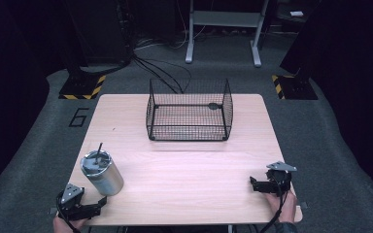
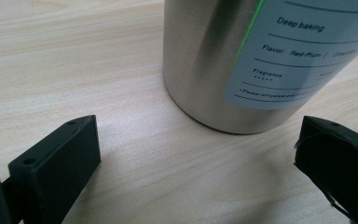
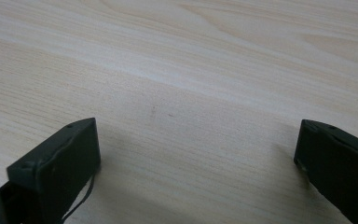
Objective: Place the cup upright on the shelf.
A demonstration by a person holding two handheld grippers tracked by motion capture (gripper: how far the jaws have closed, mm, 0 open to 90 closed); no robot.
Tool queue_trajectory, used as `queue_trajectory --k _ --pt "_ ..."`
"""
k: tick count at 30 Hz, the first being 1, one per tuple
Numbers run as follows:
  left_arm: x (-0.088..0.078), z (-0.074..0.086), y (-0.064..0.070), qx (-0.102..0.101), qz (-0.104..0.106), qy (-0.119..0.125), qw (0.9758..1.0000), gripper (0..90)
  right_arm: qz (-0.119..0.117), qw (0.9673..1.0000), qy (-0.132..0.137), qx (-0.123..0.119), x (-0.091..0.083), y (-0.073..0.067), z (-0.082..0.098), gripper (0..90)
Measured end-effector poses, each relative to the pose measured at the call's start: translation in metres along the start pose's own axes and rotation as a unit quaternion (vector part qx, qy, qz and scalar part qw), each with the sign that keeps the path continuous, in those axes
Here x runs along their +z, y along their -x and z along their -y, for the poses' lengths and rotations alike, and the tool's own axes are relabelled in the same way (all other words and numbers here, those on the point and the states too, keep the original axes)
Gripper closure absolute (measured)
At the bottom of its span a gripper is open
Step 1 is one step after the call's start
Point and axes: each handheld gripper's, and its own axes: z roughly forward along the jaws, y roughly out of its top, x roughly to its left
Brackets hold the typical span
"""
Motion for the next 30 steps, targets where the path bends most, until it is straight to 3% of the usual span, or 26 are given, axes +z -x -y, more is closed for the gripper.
queue_trajectory --k 10,13,20,25,30 --pt "-0.003 -0.003 0.001 0.007 0.002 -0.001 1.0000 0.0 0.000 1.0000 0.000 0.001 0.000 0.000 0.000 0.0" --pt "-0.004 -0.004 0.004 0.002 0.006 0.010 0.9999 0.0 0.000 1.0000 0.000 0.001 0.000 0.000 0.000 0.0" --pt "-0.011 -0.010 0.008 0.016 0.016 0.012 0.9997 0.0 0.000 1.0000 0.003 0.002 0.000 0.000 0.000 0.0" --pt "-0.017 -0.016 0.011 0.005 0.022 0.030 0.9993 0.0 -0.001 1.0000 0.002 0.001 0.000 0.000 0.000 0.0" --pt "-0.023 -0.023 0.012 0.008 0.028 0.048 0.9984 0.0 0.000 1.0000 0.002 0.001 0.000 0.000 0.000 0.0"
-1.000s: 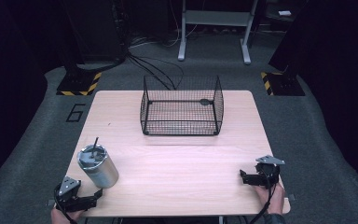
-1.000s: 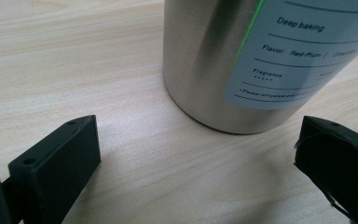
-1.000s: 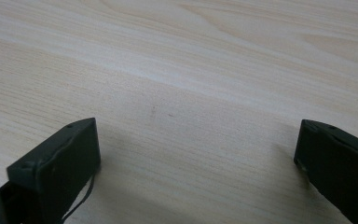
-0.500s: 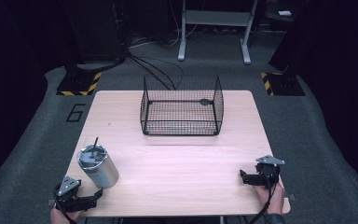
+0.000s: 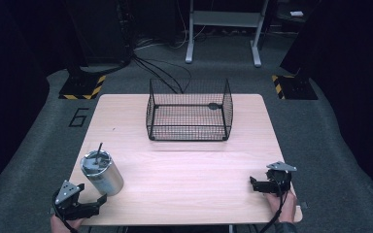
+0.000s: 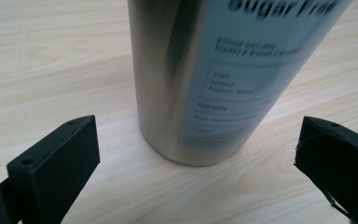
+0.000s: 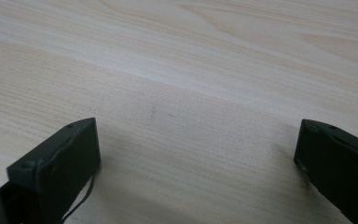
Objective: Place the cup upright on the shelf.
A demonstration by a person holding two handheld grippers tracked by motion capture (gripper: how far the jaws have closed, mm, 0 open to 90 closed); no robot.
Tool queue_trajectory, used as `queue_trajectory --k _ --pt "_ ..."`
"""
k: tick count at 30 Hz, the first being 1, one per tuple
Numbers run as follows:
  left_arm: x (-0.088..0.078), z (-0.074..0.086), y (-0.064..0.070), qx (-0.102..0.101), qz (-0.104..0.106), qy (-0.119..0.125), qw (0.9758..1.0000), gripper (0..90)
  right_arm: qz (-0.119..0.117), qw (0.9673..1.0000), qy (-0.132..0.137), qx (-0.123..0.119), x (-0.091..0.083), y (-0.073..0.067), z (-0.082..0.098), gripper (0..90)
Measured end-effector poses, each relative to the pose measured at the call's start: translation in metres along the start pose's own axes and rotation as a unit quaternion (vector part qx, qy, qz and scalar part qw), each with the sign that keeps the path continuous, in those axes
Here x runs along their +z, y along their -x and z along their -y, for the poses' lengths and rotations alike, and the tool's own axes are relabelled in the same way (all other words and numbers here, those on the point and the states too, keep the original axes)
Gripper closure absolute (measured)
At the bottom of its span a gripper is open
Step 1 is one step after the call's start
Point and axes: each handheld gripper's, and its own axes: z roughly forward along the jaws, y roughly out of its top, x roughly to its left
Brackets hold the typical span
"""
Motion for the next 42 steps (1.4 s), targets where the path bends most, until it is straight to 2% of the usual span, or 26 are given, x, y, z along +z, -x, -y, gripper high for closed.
queue_trajectory --k 1,2,3,8,15,18,21,22,31,32,37,42 --pt "-0.003 -0.002 0.000 0.003 0.005 -0.004 1.0000 0.0 -0.001 1.0000 -0.002 0.000 0.000 0.000 0.000 0.0" --pt "-0.003 -0.004 0.001 0.001 0.003 0.007 1.0000 0.0 -0.002 1.0000 -0.001 0.000 0.000 0.000 0.000 0.0" --pt "-0.006 -0.005 0.000 0.001 0.006 0.004 1.0000 0.0 -0.002 1.0000 -0.001 0.000 0.000 0.000 0.000 0.0" --pt "-0.012 -0.014 0.004 0.001 0.013 0.022 0.9997 0.0 -0.002 1.0000 -0.001 0.000 0.000 0.000 0.000 0.0" --pt "-0.016 -0.027 0.008 0.006 0.019 0.036 0.9992 0.0 -0.002 1.0000 -0.001 0.000 0.000 0.000 0.000 0.0" --pt "-0.018 -0.032 0.011 0.005 0.014 0.046 0.9988 0.0 -0.002 1.0000 -0.001 0.000 0.000 0.000 0.000 0.0" --pt "-0.019 -0.037 0.011 0.005 0.016 0.045 0.9988 0.0 -0.001 1.0000 -0.001 0.000 0.000 0.000 0.000 0.0" --pt "-0.018 -0.038 0.011 0.004 0.014 0.052 0.9985 0.0 -0.002 1.0000 -0.001 0.000 0.000 0.000 0.000 0.0" --pt "-0.016 -0.052 0.012 0.001 0.003 0.063 0.9980 0.0 -0.001 1.0000 -0.003 0.000 0.000 0.000 0.000 0.0" --pt "-0.014 -0.053 0.013 -0.002 0.001 0.071 0.9975 0.0 -0.001 1.0000 -0.003 0.000 0.000 0.000 0.000 0.0" --pt "-0.011 -0.058 0.014 -0.001 -0.003 0.067 0.9977 0.0 -0.001 1.0000 -0.002 0.000 0.000 0.000 0.000 0.0" --pt "-0.007 -0.062 0.016 -0.002 -0.009 0.073 0.9973 0.0 -0.001 1.0000 -0.001 0.000 0.000 0.000 0.000 0.0"
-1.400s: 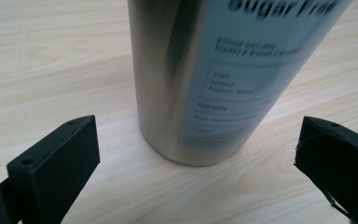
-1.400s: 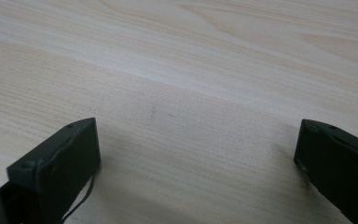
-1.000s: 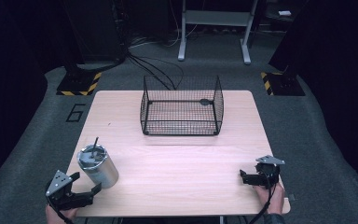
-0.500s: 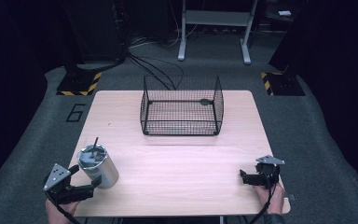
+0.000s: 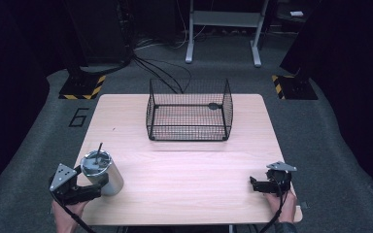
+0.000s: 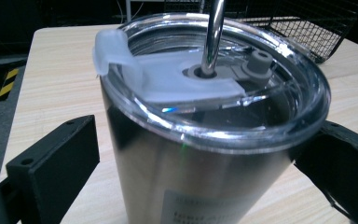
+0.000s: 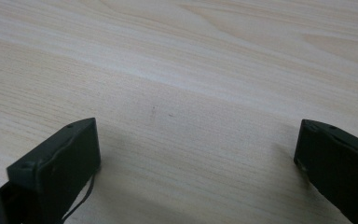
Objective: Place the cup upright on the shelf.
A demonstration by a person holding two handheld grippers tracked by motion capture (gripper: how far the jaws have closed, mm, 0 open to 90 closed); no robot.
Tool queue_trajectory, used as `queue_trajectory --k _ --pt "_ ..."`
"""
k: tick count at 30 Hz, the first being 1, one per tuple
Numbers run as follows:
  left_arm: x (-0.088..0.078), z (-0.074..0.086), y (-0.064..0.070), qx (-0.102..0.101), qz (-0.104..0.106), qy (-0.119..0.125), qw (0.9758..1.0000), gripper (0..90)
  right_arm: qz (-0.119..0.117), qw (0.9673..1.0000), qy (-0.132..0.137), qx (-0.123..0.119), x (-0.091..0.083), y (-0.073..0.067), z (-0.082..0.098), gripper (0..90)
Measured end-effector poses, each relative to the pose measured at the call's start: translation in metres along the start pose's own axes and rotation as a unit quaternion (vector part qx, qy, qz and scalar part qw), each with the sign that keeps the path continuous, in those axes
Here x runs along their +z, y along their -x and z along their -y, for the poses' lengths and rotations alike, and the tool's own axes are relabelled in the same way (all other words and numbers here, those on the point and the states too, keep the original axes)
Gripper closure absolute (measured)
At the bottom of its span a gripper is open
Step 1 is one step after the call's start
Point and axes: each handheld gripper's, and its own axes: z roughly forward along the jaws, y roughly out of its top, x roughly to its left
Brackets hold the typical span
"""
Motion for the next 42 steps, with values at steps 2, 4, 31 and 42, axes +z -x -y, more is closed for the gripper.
queue_trajectory --k 2,4,31,42 --pt "0.003 -0.001 0.001 0.001 -0.002 0.001 1.0000 0.0 0.000 1.0000 -0.001 0.000 0.000 0.000 0.000 0.0" --pt "0.005 -0.003 0.002 0.000 -0.001 0.003 1.0000 0.0 0.000 1.0000 -0.001 -0.001 0.000 0.000 0.000 0.0" --pt "0.023 -0.005 0.011 0.005 -0.040 0.019 0.9990 2.5 0.001 1.0000 -0.001 -0.001 0.000 0.000 0.000 0.0" --pt "0.023 -0.005 0.010 0.009 -0.039 0.020 0.9990 3.2 0.001 1.0000 -0.001 -0.001 0.000 0.000 0.000 0.0"
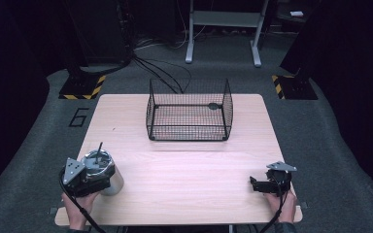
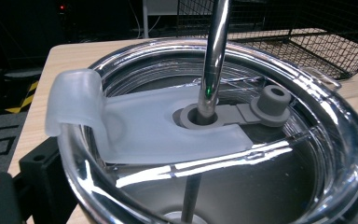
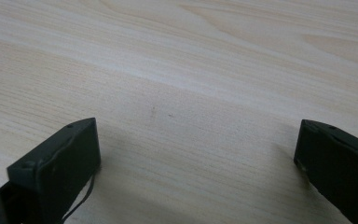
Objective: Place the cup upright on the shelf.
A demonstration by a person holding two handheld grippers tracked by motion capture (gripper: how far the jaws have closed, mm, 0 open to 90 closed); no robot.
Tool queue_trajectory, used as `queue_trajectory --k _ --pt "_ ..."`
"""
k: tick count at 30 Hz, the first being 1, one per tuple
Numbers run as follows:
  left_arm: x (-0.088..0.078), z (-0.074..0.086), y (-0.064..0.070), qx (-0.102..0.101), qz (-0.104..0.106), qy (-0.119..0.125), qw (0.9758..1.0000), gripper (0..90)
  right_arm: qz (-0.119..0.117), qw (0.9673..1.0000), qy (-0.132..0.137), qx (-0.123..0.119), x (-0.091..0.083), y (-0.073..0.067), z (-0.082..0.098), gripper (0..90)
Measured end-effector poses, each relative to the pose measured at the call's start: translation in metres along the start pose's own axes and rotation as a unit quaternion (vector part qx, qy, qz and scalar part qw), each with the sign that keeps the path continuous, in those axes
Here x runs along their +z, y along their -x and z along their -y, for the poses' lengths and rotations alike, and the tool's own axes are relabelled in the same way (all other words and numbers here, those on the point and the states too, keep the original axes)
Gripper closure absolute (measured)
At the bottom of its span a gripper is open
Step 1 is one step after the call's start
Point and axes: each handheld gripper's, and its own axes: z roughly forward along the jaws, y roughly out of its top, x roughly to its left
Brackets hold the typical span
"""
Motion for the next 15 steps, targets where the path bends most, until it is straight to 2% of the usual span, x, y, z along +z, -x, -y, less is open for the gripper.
queue_trajectory --k 7,15 --pt "-0.003 -0.005 -0.001 -0.004 0.007 0.007 0.9999 3.2 0.000 1.0000 0.000 0.000 0.000 0.000 0.000 0.0" --pt "-0.003 -0.013 0.003 0.011 0.013 0.005 0.9998 3.3 0.000 1.0000 0.000 0.000 0.000 0.000 0.000 0.0"
